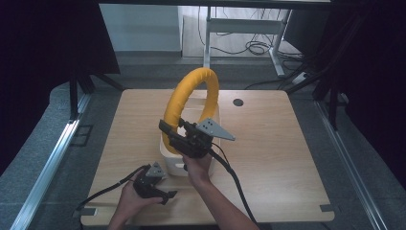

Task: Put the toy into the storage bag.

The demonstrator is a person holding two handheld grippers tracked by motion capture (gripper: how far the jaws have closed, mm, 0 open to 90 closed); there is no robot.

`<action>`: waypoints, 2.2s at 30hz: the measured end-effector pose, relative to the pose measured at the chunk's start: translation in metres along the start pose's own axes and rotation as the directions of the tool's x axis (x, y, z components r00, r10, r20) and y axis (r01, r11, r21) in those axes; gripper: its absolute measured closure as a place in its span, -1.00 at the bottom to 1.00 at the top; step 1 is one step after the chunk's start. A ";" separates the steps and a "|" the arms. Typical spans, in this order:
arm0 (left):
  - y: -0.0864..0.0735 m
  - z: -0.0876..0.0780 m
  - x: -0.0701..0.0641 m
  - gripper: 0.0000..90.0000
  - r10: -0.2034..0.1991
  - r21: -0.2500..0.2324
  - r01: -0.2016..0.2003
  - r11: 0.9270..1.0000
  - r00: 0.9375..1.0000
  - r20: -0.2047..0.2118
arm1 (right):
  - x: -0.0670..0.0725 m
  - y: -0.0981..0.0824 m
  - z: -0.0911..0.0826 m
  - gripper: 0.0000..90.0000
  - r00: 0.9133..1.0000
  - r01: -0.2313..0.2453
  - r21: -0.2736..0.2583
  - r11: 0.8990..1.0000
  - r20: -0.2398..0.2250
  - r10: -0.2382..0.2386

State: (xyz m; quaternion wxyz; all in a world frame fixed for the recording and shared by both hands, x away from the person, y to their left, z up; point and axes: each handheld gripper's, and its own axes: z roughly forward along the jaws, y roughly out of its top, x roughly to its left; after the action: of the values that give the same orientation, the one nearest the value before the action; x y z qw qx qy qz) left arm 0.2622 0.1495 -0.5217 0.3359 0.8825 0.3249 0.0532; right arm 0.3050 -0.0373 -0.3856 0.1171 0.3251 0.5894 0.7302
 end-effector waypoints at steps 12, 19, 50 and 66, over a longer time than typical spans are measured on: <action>0.000 0.000 0.000 -0.69 0.006 0.003 -0.006 1.000 1.000 -0.001 | -0.003 -0.019 0.001 0.09 1.000 -0.025 0.025 0.999 0.014 0.025; 0.000 0.001 0.000 -0.69 0.004 0.004 -0.004 1.000 1.000 0.001 | -0.002 -0.025 0.000 0.08 1.000 -0.006 0.038 0.999 0.021 0.005; 0.000 0.003 0.000 -0.69 -0.002 0.012 0.001 1.000 1.000 0.007 | -0.013 -0.024 -0.013 -0.20 1.000 -0.020 0.125 0.992 0.018 0.018; 0.000 0.001 -0.001 -0.70 -0.002 0.014 0.002 1.000 1.000 -0.001 | -0.045 -0.008 -0.057 -0.24 1.000 0.007 0.160 0.987 0.028 -0.012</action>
State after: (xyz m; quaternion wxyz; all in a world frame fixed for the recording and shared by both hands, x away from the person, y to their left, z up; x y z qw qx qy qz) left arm 0.2621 0.1486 -0.5228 0.3295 0.8845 0.3262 0.0510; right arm 0.3028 -0.1045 -0.4134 0.1026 0.3410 0.6458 0.6754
